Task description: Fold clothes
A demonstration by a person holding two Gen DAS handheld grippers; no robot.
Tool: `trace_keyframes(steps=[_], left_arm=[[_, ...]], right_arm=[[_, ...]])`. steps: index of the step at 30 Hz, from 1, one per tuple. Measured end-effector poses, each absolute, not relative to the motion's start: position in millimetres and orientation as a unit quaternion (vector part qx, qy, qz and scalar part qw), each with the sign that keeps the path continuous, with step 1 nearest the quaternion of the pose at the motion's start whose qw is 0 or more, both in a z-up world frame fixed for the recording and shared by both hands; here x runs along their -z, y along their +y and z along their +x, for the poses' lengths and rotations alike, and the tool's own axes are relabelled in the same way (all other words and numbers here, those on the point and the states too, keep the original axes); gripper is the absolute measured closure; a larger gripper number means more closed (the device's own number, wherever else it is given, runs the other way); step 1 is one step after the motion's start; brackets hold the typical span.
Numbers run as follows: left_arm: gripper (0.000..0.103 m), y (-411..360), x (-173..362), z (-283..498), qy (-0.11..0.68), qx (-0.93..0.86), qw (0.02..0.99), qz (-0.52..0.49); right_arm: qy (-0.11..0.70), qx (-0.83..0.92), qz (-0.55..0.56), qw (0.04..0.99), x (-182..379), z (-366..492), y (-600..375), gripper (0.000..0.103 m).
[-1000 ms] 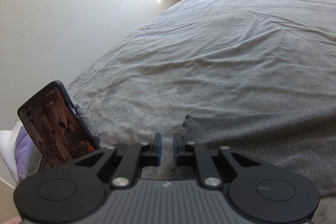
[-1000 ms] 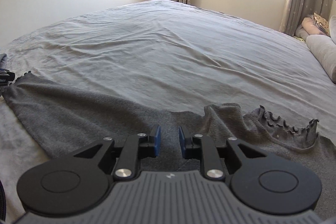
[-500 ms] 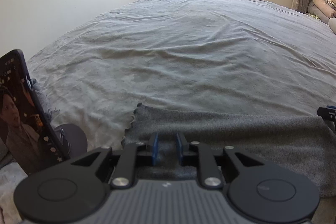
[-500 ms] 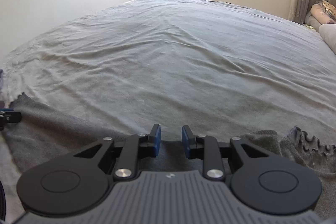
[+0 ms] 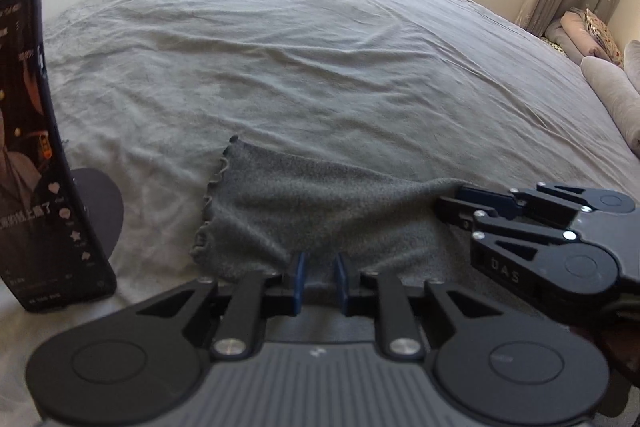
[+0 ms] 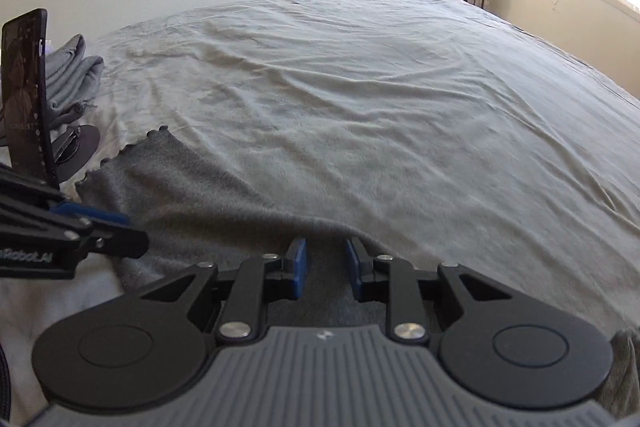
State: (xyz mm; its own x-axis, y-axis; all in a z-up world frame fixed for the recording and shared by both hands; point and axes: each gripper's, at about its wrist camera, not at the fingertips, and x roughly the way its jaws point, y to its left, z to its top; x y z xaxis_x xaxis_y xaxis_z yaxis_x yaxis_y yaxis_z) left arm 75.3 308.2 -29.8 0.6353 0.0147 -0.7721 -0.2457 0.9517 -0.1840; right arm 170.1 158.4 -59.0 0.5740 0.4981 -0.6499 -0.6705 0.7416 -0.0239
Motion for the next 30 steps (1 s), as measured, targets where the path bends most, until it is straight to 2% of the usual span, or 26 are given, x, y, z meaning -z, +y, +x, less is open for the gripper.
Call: trace_keyframes(steps=[7, 11, 14, 16, 21, 24, 30], left_arm=[[0.084, 318, 21, 70, 0.407, -0.092, 0.898, -0.139], [0.084, 322, 23, 72, 0.411, -0.103, 0.894, -0.143], [0.084, 324, 26, 72, 0.416, -0.110, 0.891, -0.144], [0.084, 324, 24, 72, 0.411, -0.110, 0.893, -0.144], [0.082, 317, 13, 69, 0.368, -0.095, 0.914, -0.141], [0.077, 305, 11, 73, 0.358, -0.079, 0.921, -0.129], [0.065, 293, 29, 87, 0.406, -0.153, 0.899, -0.051]], right_arm=[[0.332, -0.402, -0.092, 0.848, 42, 167, 167, 0.075], [0.337, -0.419, -0.128, 0.834, 55, 161, 196, 0.075], [0.315, -0.403, -0.133, 0.849, 58, 168, 213, 0.081], [0.310, -0.379, -0.125, 0.863, 51, 174, 207, 0.081], [0.304, -0.333, -0.102, 0.886, 35, 177, 146, 0.077], [0.301, -0.291, -0.090, 0.903, 29, 172, 97, 0.076], [0.311, -0.193, -0.075, 0.928, 28, 143, -10, 0.071]])
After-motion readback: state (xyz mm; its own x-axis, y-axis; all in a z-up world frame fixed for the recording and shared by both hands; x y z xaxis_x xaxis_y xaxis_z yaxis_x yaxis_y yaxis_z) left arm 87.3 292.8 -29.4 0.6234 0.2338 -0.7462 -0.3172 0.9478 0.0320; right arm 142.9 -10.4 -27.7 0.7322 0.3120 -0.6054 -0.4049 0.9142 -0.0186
